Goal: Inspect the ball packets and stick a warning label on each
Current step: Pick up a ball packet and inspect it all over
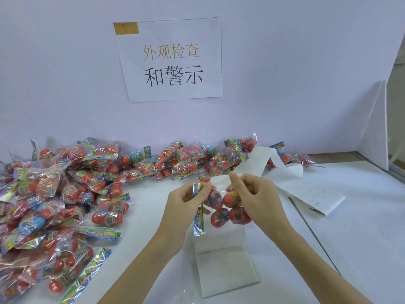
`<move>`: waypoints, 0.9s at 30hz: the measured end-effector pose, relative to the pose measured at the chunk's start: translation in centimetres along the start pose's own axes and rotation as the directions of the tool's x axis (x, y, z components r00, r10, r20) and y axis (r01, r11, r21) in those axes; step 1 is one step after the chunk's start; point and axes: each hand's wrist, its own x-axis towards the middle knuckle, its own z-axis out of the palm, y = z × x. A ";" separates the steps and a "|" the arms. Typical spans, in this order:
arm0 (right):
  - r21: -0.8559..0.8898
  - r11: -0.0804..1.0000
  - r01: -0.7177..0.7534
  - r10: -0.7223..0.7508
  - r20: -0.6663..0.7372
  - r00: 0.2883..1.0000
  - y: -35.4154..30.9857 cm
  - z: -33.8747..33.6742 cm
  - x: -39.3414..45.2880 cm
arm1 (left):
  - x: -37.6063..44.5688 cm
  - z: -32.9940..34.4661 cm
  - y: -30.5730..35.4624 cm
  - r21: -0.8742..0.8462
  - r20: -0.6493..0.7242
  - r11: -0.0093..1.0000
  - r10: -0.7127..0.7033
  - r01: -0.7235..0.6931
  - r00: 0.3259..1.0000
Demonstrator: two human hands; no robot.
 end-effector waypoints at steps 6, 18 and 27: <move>0.041 0.999 0.020 -0.030 0.254 0.967 0.4 -0.5 0.4 | 0.4 -0.7 0.3 -0.029 -0.146 0.999 -0.047 0.044 0.988; 0.028 0.999 -0.022 0.020 0.066 0.998 0.5 -0.4 0.7 | 0.2 -0.3 0.2 -0.122 -0.164 0.992 -0.042 0.022 0.986; 0.168 0.957 -0.236 0.163 0.361 0.918 0.2 -1.0 0.6 | 0.7 -0.9 0.3 -0.018 -0.079 0.996 -0.084 0.083 0.993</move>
